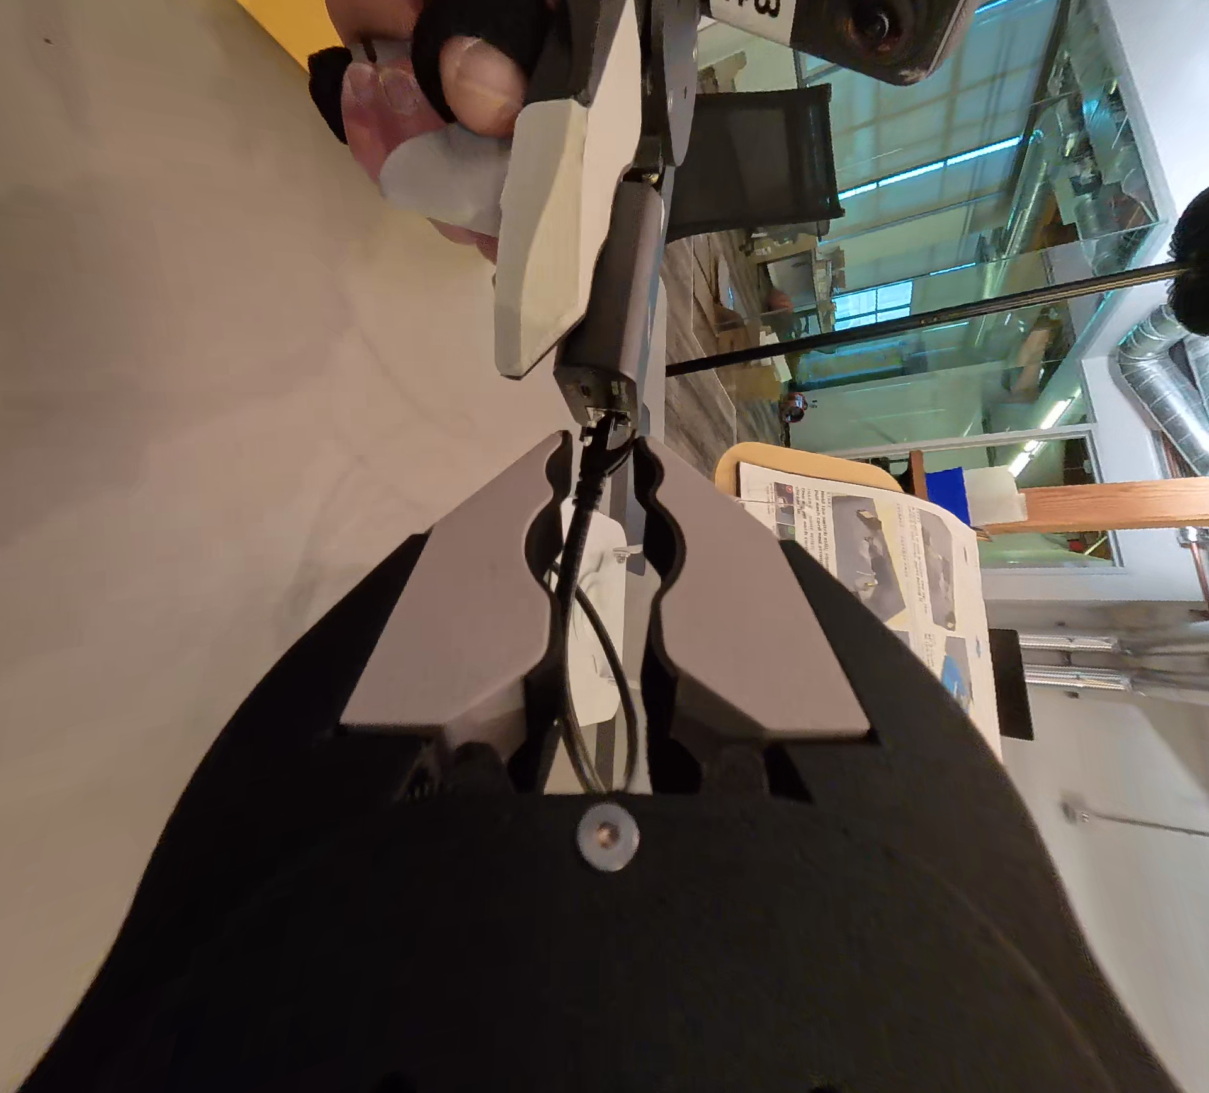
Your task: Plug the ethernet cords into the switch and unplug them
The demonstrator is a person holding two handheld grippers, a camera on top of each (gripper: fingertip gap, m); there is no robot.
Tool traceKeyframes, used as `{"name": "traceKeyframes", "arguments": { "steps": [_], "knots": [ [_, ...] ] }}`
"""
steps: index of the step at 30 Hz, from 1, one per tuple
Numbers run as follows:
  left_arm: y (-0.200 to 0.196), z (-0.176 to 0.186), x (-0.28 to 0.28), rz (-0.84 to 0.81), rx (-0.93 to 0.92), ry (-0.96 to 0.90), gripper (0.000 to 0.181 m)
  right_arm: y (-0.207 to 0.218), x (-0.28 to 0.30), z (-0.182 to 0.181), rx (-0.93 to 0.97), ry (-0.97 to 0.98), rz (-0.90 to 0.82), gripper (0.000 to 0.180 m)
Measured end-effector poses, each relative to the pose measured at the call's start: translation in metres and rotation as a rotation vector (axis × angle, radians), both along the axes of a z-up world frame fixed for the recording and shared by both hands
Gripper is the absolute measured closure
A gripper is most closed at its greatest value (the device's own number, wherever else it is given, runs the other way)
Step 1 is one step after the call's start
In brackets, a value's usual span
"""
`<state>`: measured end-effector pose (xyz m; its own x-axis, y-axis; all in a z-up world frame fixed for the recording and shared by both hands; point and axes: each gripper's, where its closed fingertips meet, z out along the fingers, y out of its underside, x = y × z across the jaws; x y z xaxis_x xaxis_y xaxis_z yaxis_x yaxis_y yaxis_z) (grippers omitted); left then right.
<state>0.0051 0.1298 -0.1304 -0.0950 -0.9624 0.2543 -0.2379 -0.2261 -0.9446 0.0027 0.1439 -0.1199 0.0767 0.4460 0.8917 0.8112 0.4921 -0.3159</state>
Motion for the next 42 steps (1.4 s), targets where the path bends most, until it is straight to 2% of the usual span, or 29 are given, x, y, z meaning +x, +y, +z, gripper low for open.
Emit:
{"name": "traceKeyframes", "arguments": {
  "steps": [12, 21, 31, 38, 42],
  "knots": [
    [-0.009, 0.004, 0.002, -0.024, -0.066, -0.008, 0.108, -0.001, -0.001, 0.0, 0.037, -0.067, -0.011, 0.168],
    [-0.013, 0.0, 0.008, -0.029, -0.133, -0.024, 0.108, -0.005, 0.005, -0.009, -0.018, -0.236, -0.031, 0.169],
    [-0.02, 0.004, 0.013, -0.03, -0.084, -0.045, 0.109, -0.012, 0.012, -0.002, -0.055, -0.087, -0.078, 0.169],
    [-0.016, 0.013, 0.015, 0.092, 0.087, 0.047, 0.109, -0.009, 0.015, 0.009, -0.022, -0.063, -0.161, 0.169],
    [-0.025, 0.019, 0.012, 0.023, -0.004, 0.021, 0.108, -0.017, 0.014, 0.014, 0.026, -0.096, -0.122, 0.169]
  ]
}}
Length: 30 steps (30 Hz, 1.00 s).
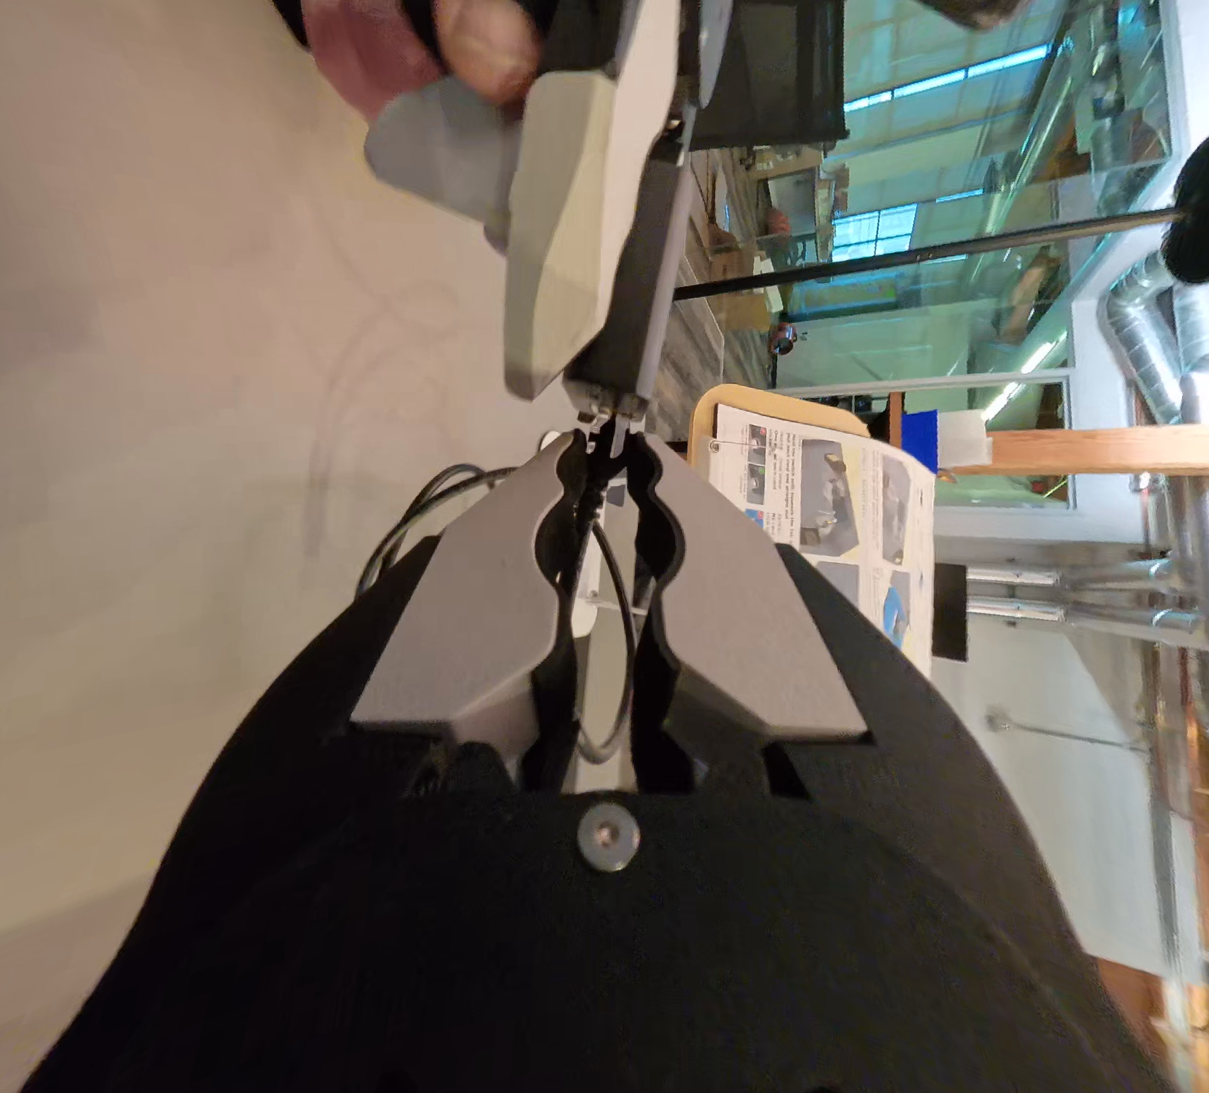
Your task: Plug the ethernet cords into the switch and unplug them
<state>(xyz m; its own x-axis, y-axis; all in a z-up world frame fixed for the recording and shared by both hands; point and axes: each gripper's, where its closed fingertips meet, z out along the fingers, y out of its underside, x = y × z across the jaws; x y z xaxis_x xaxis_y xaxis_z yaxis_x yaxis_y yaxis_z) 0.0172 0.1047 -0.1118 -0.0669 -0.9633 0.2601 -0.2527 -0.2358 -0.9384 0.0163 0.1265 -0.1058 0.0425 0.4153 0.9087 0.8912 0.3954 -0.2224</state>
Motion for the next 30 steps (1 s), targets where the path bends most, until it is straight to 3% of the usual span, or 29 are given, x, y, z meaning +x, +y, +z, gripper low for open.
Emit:
{"name": "traceKeyframes", "arguments": {
  "steps": [3, 9, 15, 22, 26, 30],
  "knots": [
    [0.044, 0.024, -0.031, 0.082, -0.099, -0.147, 0.109, 0.004, 0.034, -0.002, -0.018, -0.035, -0.046, 0.17],
    [0.04, 0.003, -0.023, 0.087, 0.105, 0.023, 0.108, 0.01, 0.05, 0.033, -0.061, 0.138, -0.071, 0.169],
    [0.051, 0.005, -0.032, 0.094, 0.07, 0.004, 0.108, 0.004, 0.109, 0.118, 0.04, 0.335, -0.206, 0.168],
    [0.053, 0.006, -0.036, 0.101, 0.093, 0.015, 0.108, -0.041, 0.194, 0.195, 0.146, 0.437, -0.402, 0.169],
    [0.057, 0.002, -0.036, 0.11, 0.086, 0.023, 0.108, -0.068, 0.241, 0.196, 0.144, 0.458, -0.547, 0.168],
    [0.055, -0.003, -0.034, 0.103, 0.086, 0.039, 0.108, -0.081, 0.292, 0.138, 0.038, 0.545, -0.71, 0.168]
  ]
}}
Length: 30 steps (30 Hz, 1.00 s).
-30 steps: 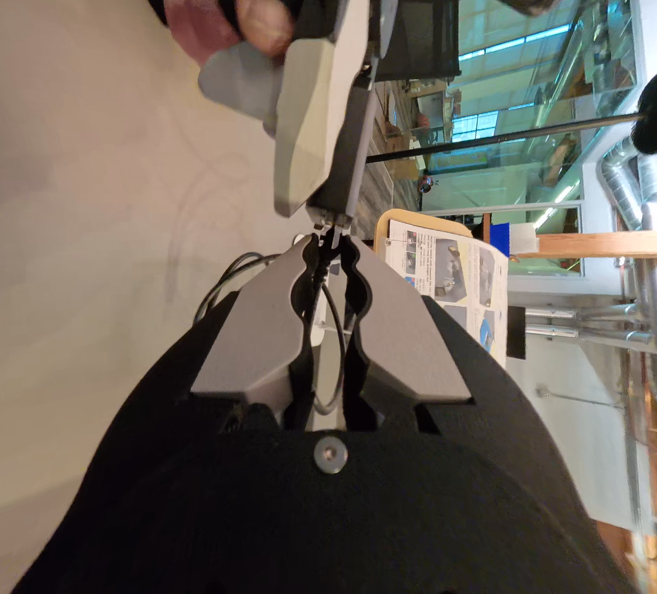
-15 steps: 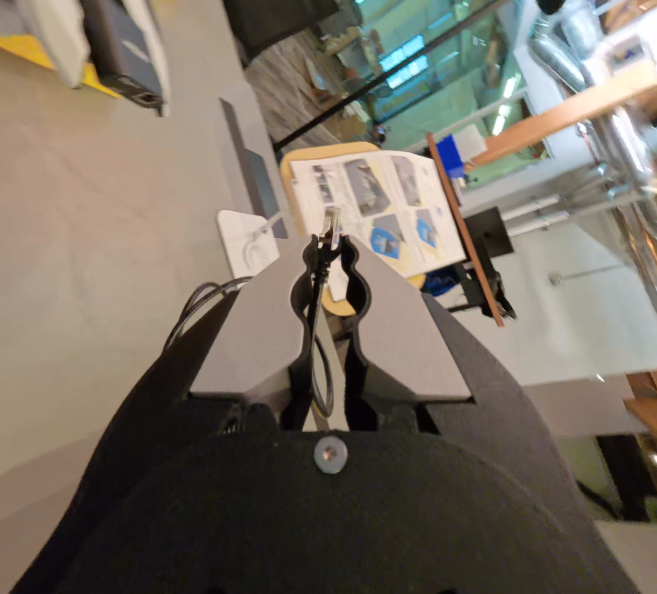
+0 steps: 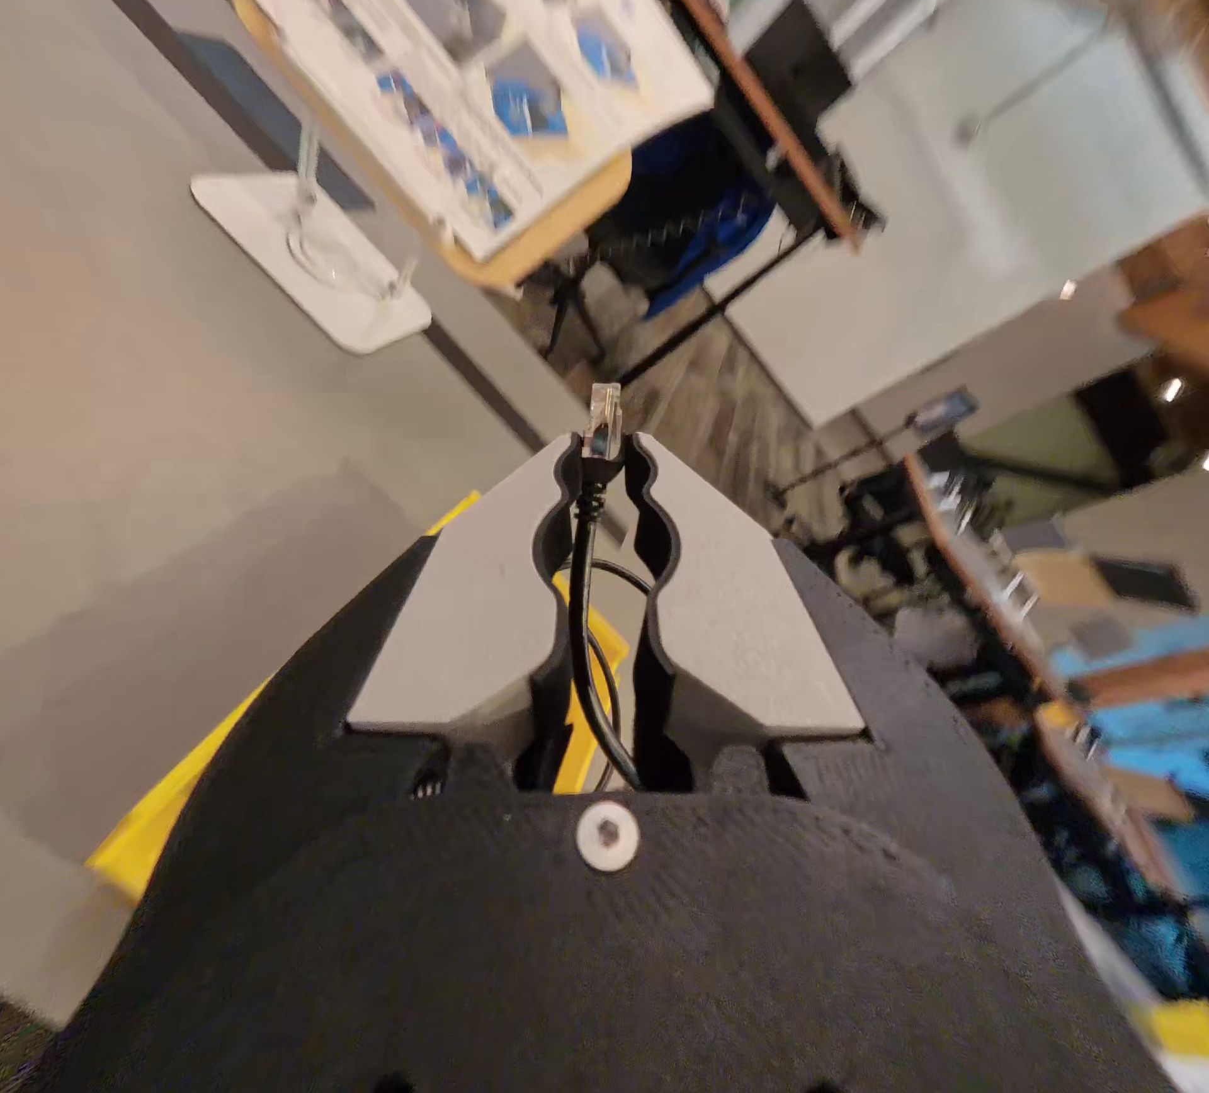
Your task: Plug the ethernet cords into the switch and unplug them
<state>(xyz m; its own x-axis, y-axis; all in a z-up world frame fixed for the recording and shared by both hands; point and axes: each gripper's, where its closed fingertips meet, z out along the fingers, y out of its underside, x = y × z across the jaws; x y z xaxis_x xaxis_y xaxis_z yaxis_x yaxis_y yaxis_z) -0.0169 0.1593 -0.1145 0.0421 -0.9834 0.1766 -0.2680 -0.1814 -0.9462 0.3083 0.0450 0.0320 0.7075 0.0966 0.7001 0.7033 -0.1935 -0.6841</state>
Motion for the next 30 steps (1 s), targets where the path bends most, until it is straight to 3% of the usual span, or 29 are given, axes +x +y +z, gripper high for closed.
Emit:
{"name": "traceKeyframes", "arguments": {
  "steps": [4, 9, 14, 20, 27, 30],
  "knots": [
    [-0.003, -0.004, 0.003, -0.008, -0.001, 0.013, 0.108, -0.009, 0.046, -0.085, -0.101, 0.2, -0.123, 0.168],
    [-0.008, -0.01, 0.007, -0.023, 0.007, 0.038, 0.108, -0.011, 0.063, -0.181, -0.241, 0.443, -0.167, 0.168],
    [-0.013, -0.016, 0.011, -0.042, 0.011, 0.062, 0.108, -0.019, 0.051, -0.235, -0.459, 0.553, -0.141, 0.155],
    [-0.018, -0.027, 0.014, -0.061, 0.007, 0.095, 0.108, -0.038, 0.048, -0.246, -0.646, 0.415, -0.16, 0.112],
    [-0.021, -0.031, 0.014, -0.074, 0.005, 0.109, 0.107, -0.066, 0.042, -0.233, -0.761, 0.23, -0.165, 0.114],
    [-0.023, -0.032, 0.016, -0.081, 0.004, 0.111, 0.108, -0.066, 0.039, -0.21, -0.69, 0.213, -0.171, 0.123]
  ]
}}
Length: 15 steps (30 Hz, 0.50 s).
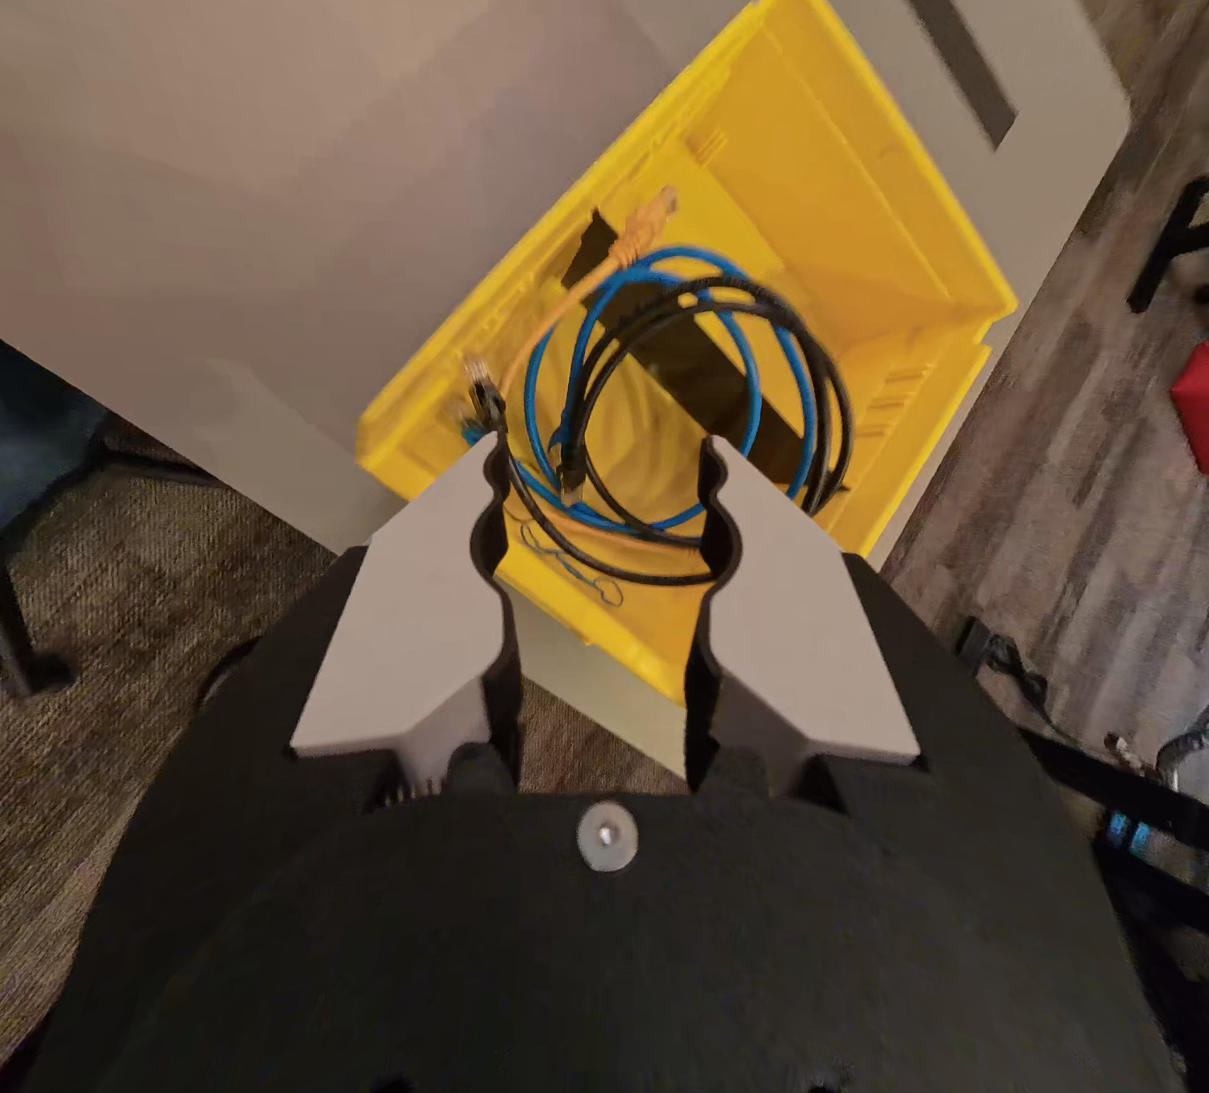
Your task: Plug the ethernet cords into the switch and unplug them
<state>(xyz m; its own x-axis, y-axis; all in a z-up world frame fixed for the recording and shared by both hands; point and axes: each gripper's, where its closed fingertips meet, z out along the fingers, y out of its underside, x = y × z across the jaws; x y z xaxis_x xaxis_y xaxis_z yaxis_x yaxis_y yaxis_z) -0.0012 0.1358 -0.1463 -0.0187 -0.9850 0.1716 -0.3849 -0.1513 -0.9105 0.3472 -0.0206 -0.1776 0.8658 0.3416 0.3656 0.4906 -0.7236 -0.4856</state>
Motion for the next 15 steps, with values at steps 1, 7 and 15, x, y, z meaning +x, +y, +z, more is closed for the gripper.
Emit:
{"name": "traceKeyframes", "arguments": {
  "steps": [1, 7, 15],
  "knots": [
    [-0.001, 0.0, 0.001, -0.002, 0.001, -0.001, 0.108, 0.003, -0.006, 0.012, 0.048, -0.001, 0.014, 0.126],
    [-0.028, 0.008, 0.016, -0.084, -0.063, -0.058, 0.108, 0.058, -0.139, 0.087, 0.444, -0.139, 0.446, 0.126],
    [-0.062, 0.017, 0.02, -0.186, -0.211, -0.144, 0.108, 0.113, -0.336, 0.055, 0.762, -0.448, 0.965, 0.13]
  ]
}}
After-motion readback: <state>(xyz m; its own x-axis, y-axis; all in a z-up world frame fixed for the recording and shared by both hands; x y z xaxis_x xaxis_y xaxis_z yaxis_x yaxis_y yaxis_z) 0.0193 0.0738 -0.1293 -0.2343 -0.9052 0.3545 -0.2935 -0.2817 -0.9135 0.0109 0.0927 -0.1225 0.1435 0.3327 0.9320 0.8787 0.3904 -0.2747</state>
